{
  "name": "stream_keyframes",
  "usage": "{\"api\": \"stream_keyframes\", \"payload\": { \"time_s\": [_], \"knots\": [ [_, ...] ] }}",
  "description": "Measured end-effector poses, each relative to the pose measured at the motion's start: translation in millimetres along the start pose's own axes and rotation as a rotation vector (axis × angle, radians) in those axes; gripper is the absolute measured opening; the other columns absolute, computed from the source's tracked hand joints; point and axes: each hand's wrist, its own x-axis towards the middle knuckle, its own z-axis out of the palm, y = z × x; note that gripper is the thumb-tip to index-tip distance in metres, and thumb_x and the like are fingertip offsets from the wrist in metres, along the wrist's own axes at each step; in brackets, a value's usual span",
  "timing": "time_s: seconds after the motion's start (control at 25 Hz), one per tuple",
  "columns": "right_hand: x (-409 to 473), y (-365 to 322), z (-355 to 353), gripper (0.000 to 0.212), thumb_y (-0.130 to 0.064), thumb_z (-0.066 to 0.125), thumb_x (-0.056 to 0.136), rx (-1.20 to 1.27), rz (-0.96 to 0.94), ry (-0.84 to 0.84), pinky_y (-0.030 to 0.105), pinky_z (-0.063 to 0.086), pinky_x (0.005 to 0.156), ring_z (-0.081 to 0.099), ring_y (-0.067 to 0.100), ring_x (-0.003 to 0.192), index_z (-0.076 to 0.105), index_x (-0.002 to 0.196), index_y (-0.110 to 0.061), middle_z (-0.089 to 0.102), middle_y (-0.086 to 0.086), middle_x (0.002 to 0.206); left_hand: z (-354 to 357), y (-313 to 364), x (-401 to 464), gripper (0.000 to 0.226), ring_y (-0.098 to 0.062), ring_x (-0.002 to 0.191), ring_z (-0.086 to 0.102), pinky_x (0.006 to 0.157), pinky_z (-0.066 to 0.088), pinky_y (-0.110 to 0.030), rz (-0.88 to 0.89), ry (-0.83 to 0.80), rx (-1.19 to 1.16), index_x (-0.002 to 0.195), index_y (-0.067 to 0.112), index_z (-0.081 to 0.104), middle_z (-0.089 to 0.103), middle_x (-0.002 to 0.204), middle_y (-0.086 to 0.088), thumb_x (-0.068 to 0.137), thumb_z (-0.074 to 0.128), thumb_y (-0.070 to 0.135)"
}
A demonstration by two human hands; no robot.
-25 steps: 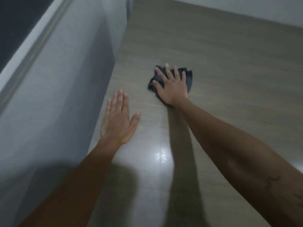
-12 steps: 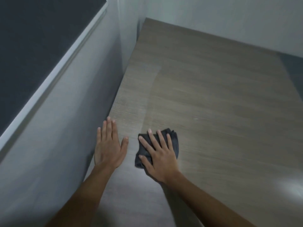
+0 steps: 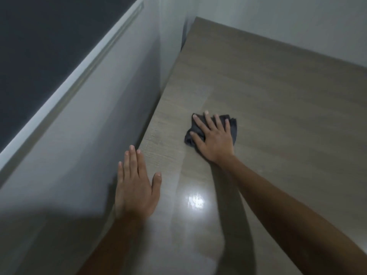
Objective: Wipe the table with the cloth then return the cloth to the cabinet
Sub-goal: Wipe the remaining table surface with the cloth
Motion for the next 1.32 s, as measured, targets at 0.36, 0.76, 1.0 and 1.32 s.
{"api": "stream_keyframes", "payload": {
  "time_s": [0.36, 0.76, 1.0, 1.32],
  "knots": [
    [164.1, -33.4, -2.7, 0.066, -0.066, 0.019, 0.102, 0.029, 0.083, -0.025, 0.06, -0.005, 0.124, 0.001, 0.037, 0.158, 0.014, 0.163, -0.039, 0.006, 0.002, 0.173, 12.3, 0.0, 12.8, 0.079, -0.035, 0.15, 0.02, 0.12, 0.023, -0.051, -0.016, 0.04, 0.056, 0.152, -0.004, 0.026, 0.015, 0.163, -0.021, 0.093, 0.037, 0.046],
    [20.7, 11.2, -5.1, 0.067, -0.071, 0.021, 0.098, -0.011, -0.275, 0.005, 0.055, 0.01, 0.126, 0.022, 0.029, 0.156, 0.027, 0.158, -0.045, 0.026, -0.001, 0.168, 13.6, 6.2, 7.0, 0.075, -0.038, 0.149, 0.024, 0.117, 0.027, -0.055, 0.004, 0.15, -0.005, 0.149, -0.009, 0.032, 0.019, 0.161, -0.025, 0.096, 0.041, 0.044],
    [152.9, -23.1, -5.9, 0.066, -0.068, 0.019, 0.102, 0.018, 0.066, -0.03, 0.059, -0.004, 0.125, 0.002, 0.035, 0.158, 0.015, 0.162, -0.041, 0.007, 0.001, 0.173, 18.2, 6.2, 8.7, 0.078, -0.038, 0.149, 0.022, 0.119, 0.024, -0.052, -0.004, 0.131, 0.027, 0.15, -0.007, 0.03, 0.017, 0.162, -0.024, 0.094, 0.043, 0.045],
    [75.4, -74.0, -1.1, 0.062, -0.064, 0.024, 0.103, 0.019, -0.366, -0.075, 0.053, 0.0, 0.127, 0.009, 0.026, 0.158, 0.022, 0.16, -0.042, 0.016, -0.006, 0.171, 17.8, 7.6, 5.2, 0.076, -0.038, 0.149, 0.022, 0.117, 0.028, -0.053, 0.011, 0.143, 0.02, 0.15, -0.008, 0.03, 0.017, 0.162, -0.024, 0.096, 0.042, 0.044]
  ]
}}
